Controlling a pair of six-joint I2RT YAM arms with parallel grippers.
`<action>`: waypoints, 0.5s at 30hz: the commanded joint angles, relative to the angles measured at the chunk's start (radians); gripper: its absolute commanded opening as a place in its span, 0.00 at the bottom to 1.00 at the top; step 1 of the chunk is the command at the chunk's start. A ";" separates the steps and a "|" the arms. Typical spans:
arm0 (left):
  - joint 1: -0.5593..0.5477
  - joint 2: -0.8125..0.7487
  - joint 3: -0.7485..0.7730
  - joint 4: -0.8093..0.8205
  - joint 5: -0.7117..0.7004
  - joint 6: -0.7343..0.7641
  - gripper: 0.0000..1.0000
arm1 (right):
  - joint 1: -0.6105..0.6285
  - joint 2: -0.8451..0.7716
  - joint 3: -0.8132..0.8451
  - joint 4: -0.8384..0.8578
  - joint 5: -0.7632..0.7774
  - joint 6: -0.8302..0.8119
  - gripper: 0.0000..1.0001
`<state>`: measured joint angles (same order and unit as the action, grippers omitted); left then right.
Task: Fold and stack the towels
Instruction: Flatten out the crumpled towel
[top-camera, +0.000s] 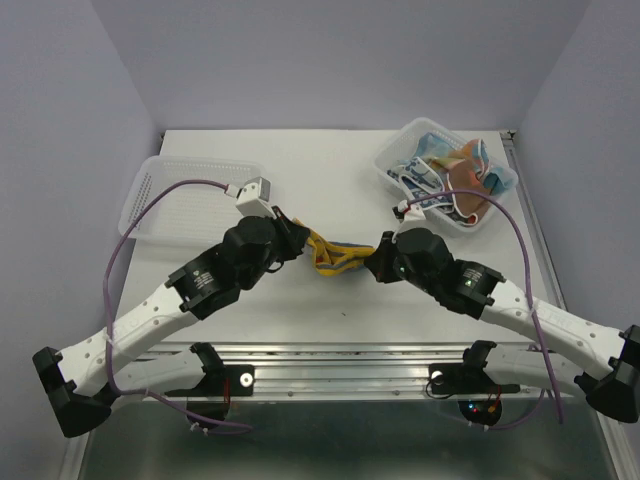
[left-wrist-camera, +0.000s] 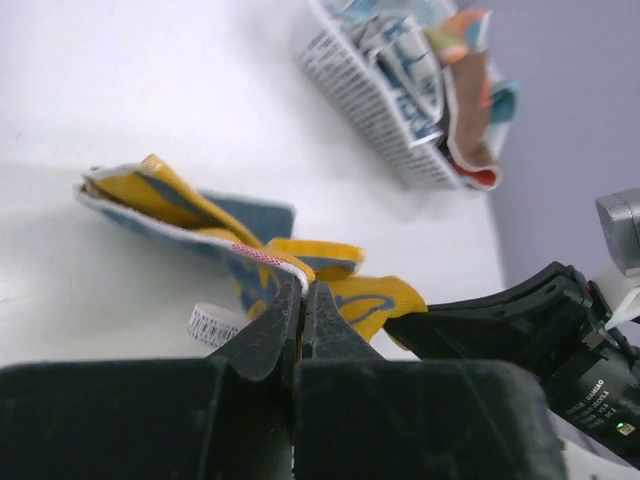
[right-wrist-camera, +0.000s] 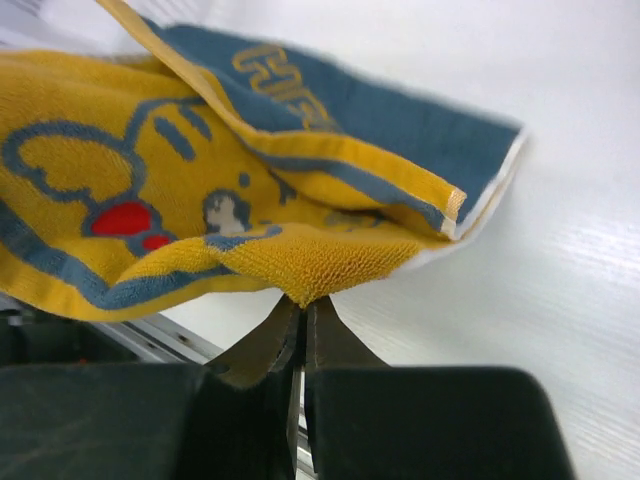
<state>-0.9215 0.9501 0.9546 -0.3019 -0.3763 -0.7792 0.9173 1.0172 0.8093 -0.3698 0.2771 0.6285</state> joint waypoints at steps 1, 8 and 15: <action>-0.007 -0.051 0.117 0.066 -0.024 0.066 0.00 | -0.005 -0.084 0.181 0.026 0.011 -0.072 0.01; -0.008 -0.135 0.260 0.124 0.134 0.130 0.00 | -0.003 -0.135 0.402 0.032 -0.145 -0.148 0.01; -0.008 -0.208 0.300 0.191 0.388 0.117 0.00 | -0.003 -0.155 0.534 0.026 -0.444 -0.151 0.01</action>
<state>-0.9237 0.7670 1.1957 -0.2050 -0.1680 -0.6827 0.9165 0.8776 1.2640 -0.3664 0.0238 0.4999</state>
